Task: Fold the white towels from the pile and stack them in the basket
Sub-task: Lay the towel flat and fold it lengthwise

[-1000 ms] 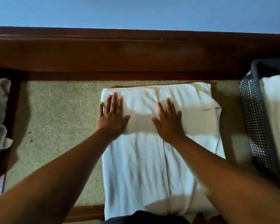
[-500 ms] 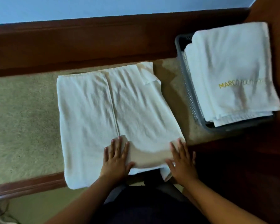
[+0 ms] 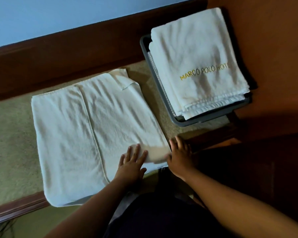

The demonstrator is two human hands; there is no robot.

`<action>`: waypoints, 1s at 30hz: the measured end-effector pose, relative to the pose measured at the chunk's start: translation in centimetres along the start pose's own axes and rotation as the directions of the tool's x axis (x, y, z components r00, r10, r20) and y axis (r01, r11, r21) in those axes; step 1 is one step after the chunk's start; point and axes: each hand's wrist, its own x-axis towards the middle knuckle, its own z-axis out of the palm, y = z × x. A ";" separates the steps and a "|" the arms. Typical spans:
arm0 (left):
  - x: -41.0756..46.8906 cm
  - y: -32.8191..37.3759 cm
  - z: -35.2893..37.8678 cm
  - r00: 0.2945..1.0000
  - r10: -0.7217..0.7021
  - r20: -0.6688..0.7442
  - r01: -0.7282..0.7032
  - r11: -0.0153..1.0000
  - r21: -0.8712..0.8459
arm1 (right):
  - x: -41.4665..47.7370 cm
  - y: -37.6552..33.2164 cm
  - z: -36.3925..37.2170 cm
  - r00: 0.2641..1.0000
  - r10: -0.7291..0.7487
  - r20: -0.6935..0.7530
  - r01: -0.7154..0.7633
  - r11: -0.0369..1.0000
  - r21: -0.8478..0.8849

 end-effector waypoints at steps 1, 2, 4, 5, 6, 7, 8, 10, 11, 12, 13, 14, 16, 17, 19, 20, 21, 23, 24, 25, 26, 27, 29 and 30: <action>0.1 0.2 -0.1 1.000 0.000 0.002 0.000 1.000 -0.002 | 0.0 -0.2 0.1 1.000 0.007 0.010 -0.007 1.000 0.018; 0.1 0.1 -0.1 1.000 0.001 0.005 -0.001 1.000 -0.001 | -0.1 -0.4 0.1 1.000 0.005 0.026 -0.006 1.000 0.031; 0.2 -0.4 -0.2 1.000 0.015 0.011 -0.015 1.000 0.000 | 0.2 -0.8 0.1 0.998 -0.025 0.062 0.022 0.998 0.051; 0.2 -0.8 -0.4 0.999 0.028 0.016 -0.029 1.000 0.005 | 0.4 -1.0 0.0 0.996 -0.049 0.077 0.044 0.997 0.055; 0.1 -1.2 -0.8 0.999 0.043 0.021 -0.043 0.999 0.014 | 0.8 -1.2 -0.1 0.994 -0.070 0.089 0.065 0.996 0.054; 0.1 -1.6 -1.1 0.998 0.056 0.021 -0.057 0.998 0.021 | 1.2 -1.6 -0.2 0.992 -0.086 0.098 0.081 0.995 0.049; 0.0 -2.0 -1.5 0.998 0.061 0.021 -0.061 0.998 0.025 | 1.8 -1.9 -0.3 0.990 -0.094 0.104 0.090 0.995 0.044; -0.2 -3.1 -2.2 0.999 0.035 0.013 -0.036 0.999 0.030 | 3.0 -2.9 -0.7 0.988 -0.102 0.115 0.099 0.994 0.036; -0.3 -3.9 -2.4 1.000 0.013 0.006 -0.013 0.999 0.031 | 3.6 -3.5 -0.9 0.987 -0.105 0.119 0.101 0.994 0.038; -0.3 -4.7 -2.6 1.000 -0.009 0.001 0.009 1.000 0.028 | 4.4 -4.1 -1.1 0.986 -0.110 0.122 0.105 0.993 0.044; -0.3 -5.5 -2.8 1.000 -0.024 0.003 0.024 0.999 0.025 | 5.2 -4.7 -1.4 0.985 -0.117 0.126 0.112 0.992 0.052; -0.2 -6.3 -3.1 0.999 -0.031 0.007 0.031 0.999 0.027 | 6.1 -5.4 -1.6 0.985 -0.125 0.122 0.119 0.991 0.058; 0.0 -7.8 -3.8 0.999 -0.035 0.006 0.035 0.998 0.043 | 7.9 -6.8 -2.0 0.986 -0.135 0.096 0.130 0.990 0.052; 0.2 -8.5 -4.1 0.999 -0.043 0.004 0.043 0.998 0.047 | 8.9 -7.6 -2.3 0.988 -0.131 0.081 0.128 0.991 0.048; 0.8 -10.0 -5.1 0.998 -0.061 -0.009 0.061 0.997 0.046 | 11.0 -9.2 -2.9 0.992 -0.118 0.051 0.115 0.991 0.068; 1.3 -10.8 -5.7 0.998 -0.064 -0.013 0.064 0.997 0.049 | 12.1 -10.1 -3.3 0.993 -0.113 0.032 0.110 0.990 0.092; 1.8 -11.6 -6.1 0.998 -0.062 -0.017 0.063 0.997 0.048 | 13.1 -10.9 -3.8 0.994 -0.109 0.005 0.107 0.987 0.116; 3.8 -13.7 -7.4 0.998 -0.041 -0.040 0.042 0.999 0.026 | 16.1 -12.9 -4.5 0.996 -0.086 -0.035 0.090 0.984 0.154; 4.6 -14.3 -8.0 0.998 -0.026 -0.057 0.027 0.999 0.022 | 17.0 -13.4 -4.8 0.996 -0.063 -0.055 0.072 0.982 0.177; 5.7 -14.8 -8.7 0.997 -0.003 -0.079 0.005 1.000 0.028 | 17.8 -13.9 -5.0 0.996 -0.041 -0.074 0.055 0.978 0.202; 7.3 -15.7 -9.8 0.994 0.028 -0.109 -0.024 0.999 0.040 | 19.1 -14.6 -5.4 0.996 -0.012 -0.084 0.032 0.971 0.235; 9.3 -16.5 -11.0 0.988 0.067 -0.137 -0.060 0.996 0.059 | 20.5 -15.3 -5.7 0.996 0.028 -0.087 -0.004 0.964 0.265; 13.9 -17.5 -14.3 0.977 0.151 -0.153 -0.137 0.986 0.099 | 22.8 -16.2 -6.4 0.989 0.114 -0.094 -0.084 0.958 0.274; 16.4 -17.8 -16.3 0.970 0.185 -0.156 -0.169 0.979 0.111 | 23.7 -16.5 -6.6 0.984 0.150 -0.096 -0.120 0.956 0.268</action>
